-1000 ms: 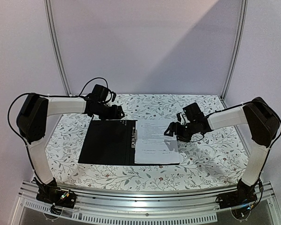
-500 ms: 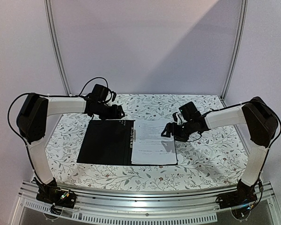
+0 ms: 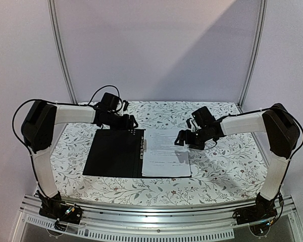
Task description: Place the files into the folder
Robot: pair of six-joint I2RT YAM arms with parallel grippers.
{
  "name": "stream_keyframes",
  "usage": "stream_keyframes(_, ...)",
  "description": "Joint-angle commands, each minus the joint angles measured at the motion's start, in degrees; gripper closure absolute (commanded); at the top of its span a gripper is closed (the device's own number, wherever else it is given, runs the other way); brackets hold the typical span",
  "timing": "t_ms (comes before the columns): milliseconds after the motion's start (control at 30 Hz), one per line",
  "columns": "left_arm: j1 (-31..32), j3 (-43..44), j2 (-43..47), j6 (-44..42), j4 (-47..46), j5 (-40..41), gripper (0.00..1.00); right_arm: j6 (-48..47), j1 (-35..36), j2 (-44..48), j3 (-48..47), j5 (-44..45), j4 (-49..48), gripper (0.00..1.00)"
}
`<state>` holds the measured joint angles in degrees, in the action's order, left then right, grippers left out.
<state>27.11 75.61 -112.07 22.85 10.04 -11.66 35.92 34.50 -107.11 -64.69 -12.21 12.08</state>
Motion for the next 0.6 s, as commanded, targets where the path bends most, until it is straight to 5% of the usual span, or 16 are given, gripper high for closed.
stream_keyframes(0,0.4,0.07,-3.72,0.15,-3.07,-2.52,0.22,-1.29,0.59,-0.74,-1.74,2.31,2.87,0.12)
stream_keyframes(567,0.76,1.79,-10.13,0.57,-5.65,-9.1,0.21,-6.21,2.25,-7.81,-10.25,2.83,6.96,0.1)
